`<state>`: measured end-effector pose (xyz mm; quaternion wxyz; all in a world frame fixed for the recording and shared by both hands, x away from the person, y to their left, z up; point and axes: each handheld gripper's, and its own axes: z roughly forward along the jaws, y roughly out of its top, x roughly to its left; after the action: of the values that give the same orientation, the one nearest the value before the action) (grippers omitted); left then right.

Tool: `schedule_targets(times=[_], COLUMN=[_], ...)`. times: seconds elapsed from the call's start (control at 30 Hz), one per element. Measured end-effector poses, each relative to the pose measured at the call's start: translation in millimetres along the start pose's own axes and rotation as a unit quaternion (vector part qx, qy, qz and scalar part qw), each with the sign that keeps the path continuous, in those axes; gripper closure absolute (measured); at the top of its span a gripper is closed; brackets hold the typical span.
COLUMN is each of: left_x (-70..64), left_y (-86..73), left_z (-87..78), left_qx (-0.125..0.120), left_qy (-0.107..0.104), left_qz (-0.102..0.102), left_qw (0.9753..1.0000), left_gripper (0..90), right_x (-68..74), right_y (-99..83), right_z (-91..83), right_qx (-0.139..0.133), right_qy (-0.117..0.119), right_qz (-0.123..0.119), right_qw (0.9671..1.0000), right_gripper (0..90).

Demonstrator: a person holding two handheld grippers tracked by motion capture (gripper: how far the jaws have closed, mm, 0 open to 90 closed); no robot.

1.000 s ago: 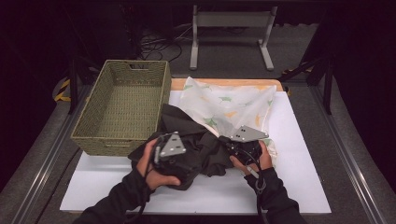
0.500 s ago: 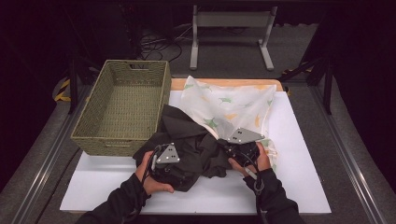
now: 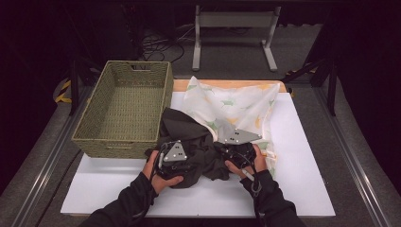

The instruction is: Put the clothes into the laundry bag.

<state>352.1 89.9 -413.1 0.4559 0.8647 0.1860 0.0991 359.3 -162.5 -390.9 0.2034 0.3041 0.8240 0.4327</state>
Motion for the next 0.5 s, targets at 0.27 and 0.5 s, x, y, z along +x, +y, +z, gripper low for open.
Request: schedule_targets(times=[0.27, 0.5], left_x=[-4.7, -16.3], left_y=[17.6, 35.6], left_z=[-40.6, -30.8], left_qx=[-0.066, -0.031], left_qy=[0.011, 0.015], left_qz=[-0.010, 0.014], left_qw=[0.9977, 0.9993], left_gripper=[72.8, 72.5], right_x=[17.6, 22.7], right_y=[36.6, 54.1], right_z=[-17.4, -32.1], right_qx=[-0.046, -0.071], right_qy=[0.027, 0.029], right_qz=[0.001, 0.000], right_qw=[0.9986, 0.9970], right_gripper=[89.8, 89.8])
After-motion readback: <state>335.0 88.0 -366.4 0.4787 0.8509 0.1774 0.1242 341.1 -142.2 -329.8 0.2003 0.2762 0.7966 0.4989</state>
